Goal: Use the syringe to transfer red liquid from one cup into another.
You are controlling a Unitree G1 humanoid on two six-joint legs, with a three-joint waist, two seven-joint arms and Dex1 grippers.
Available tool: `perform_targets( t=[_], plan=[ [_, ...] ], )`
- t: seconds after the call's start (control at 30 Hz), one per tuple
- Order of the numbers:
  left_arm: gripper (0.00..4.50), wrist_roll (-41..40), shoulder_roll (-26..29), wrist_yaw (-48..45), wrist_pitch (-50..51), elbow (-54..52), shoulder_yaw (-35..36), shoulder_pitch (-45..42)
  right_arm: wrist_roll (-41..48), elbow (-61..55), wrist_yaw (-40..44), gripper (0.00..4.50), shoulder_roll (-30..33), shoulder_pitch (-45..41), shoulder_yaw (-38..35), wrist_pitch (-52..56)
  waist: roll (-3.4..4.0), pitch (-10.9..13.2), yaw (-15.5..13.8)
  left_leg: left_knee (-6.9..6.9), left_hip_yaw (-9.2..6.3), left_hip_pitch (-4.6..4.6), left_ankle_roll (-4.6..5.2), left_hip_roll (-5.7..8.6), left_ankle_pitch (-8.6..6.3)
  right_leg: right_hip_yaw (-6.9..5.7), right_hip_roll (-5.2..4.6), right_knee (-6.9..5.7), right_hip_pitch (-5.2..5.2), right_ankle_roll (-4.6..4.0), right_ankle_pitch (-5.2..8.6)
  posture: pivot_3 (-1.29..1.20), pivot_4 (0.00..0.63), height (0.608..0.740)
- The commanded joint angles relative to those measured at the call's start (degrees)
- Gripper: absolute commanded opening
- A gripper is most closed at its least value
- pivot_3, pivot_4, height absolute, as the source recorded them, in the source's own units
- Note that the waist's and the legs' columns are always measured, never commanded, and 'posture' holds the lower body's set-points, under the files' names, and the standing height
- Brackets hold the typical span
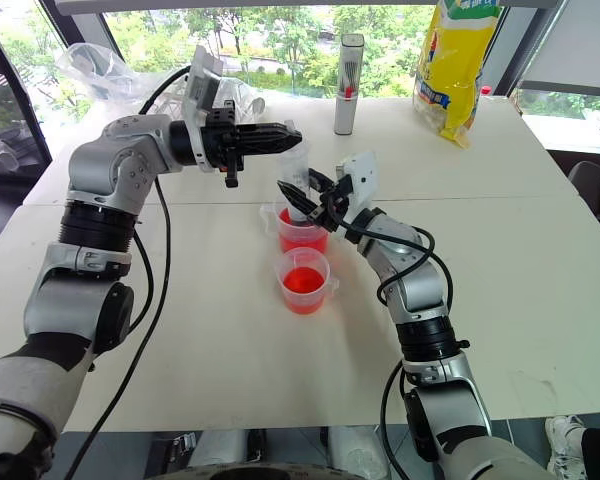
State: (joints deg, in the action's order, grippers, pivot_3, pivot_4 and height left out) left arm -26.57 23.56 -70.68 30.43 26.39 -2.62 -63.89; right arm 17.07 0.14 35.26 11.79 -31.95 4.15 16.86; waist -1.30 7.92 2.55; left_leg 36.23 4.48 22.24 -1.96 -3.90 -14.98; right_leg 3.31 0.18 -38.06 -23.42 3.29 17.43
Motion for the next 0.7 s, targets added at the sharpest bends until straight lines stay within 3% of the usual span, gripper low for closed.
perform_targets(
  t=[0.03, 0.7],
  plan=[
    [0.07, -0.99, 0.69, 0.80, -2.69, -1.76, 3.56, -4.69, -0.56, -0.59, 0.67, 1.39, -0.14, 1.46, 2.20, 1.25, 0.00, 0.00, -0.02, 0.00, 0.00, 0.00, 0.00, 0.00, 0.00, 0.00, 0.00, 0.00, 0.00, 0.00, 0.00, 0.00, 0.150, 0.740],
    [0.07, -1.06, 0.99, 1.93, -4.29, 0.53, 4.94, -7.67, -0.68, -0.47, 1.43, 1.39, 0.44, 2.64, 2.98, 3.25, 0.00, 0.00, -0.03, 0.00, 0.00, 0.00, 0.00, 0.00, 0.00, 0.00, 0.00, 0.00, 0.00, 0.00, 0.00, 0.00, 0.150, 0.740]
  ],
)
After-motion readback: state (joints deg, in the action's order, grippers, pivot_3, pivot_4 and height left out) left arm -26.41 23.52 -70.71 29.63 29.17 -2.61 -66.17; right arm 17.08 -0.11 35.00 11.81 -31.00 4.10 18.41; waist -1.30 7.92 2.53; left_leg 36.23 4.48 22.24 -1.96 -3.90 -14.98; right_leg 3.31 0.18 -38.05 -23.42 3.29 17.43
